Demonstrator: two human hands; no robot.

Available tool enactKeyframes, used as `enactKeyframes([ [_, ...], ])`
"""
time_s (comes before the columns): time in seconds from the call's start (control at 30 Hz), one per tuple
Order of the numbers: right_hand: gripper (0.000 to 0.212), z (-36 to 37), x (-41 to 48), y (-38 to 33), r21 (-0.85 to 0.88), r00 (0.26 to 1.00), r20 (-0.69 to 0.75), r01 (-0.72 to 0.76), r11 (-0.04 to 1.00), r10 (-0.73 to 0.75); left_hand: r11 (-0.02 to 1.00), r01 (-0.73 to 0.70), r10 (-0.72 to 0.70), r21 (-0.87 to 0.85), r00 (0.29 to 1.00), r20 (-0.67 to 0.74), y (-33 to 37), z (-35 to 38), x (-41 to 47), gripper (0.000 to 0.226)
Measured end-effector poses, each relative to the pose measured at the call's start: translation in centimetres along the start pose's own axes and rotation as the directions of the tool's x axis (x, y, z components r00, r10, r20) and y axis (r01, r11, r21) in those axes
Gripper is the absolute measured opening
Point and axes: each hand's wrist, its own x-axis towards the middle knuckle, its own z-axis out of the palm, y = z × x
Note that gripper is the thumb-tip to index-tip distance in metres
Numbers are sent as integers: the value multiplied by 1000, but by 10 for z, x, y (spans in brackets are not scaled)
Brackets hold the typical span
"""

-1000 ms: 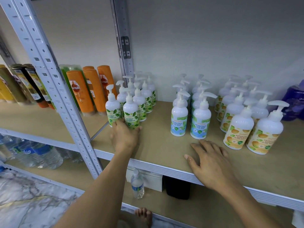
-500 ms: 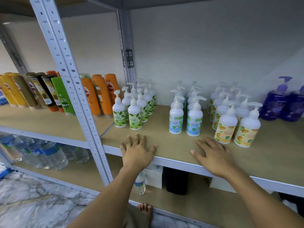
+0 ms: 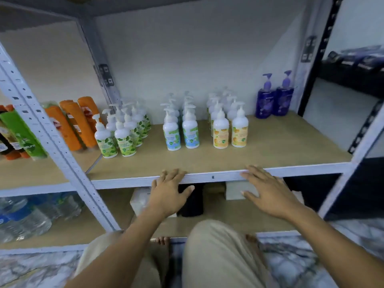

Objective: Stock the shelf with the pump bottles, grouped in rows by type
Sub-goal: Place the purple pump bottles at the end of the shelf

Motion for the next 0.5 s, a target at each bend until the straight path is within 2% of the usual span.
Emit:
enactKeyframes([
  [0.1, 71, 11, -73, 36, 61, 995, 13, -101, 993, 100, 982, -178, 183, -62, 979, 91, 61, 21, -16, 65],
  [0.2, 71, 30, -163, 74, 97, 974, 26, -225, 969, 224, 915, -377, 399, -141, 895, 197, 131, 58, -40, 60],
  [0.3, 66, 47, -259, 102, 108, 907, 86, -419, 901, 412, 826, -520, 563, -217, 771, 297, 205, 99, -73, 58],
  [0.37, 67, 57, -322, 116, 139, 836, 109, -548, 825, 538, 768, -575, 640, -282, 669, 377, 248, 129, -96, 55],
  [0.5, 68, 77, -431, 128, 217, 668, 155, -742, 634, 728, 630, -715, 749, -304, 453, 484, 312, 180, -133, 59],
])
